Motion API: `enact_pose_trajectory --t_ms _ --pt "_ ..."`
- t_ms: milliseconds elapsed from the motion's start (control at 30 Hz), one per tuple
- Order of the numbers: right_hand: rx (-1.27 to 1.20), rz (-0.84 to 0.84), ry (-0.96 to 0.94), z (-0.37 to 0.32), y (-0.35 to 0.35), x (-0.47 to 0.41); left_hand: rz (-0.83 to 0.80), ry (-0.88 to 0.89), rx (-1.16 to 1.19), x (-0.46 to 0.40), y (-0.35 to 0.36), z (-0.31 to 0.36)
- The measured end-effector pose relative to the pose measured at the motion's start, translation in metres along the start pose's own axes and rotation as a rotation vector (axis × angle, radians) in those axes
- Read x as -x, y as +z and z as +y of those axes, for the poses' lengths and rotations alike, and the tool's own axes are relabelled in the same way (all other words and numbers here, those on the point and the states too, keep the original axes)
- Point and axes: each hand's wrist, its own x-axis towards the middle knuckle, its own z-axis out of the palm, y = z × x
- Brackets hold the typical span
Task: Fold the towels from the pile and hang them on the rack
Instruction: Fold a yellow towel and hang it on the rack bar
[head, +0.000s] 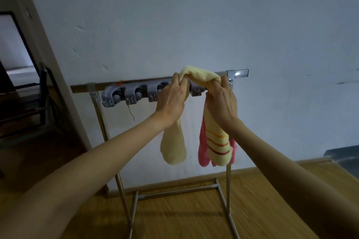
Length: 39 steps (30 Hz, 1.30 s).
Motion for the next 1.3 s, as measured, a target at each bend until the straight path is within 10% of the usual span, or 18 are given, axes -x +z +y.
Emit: enact_pose_trajectory --t_ms 1300 --pt "0.027 -0.433 -0.055 0.058 0.054 0.053 -0.165 0.126 0.135 0.041 0.092 0.003"
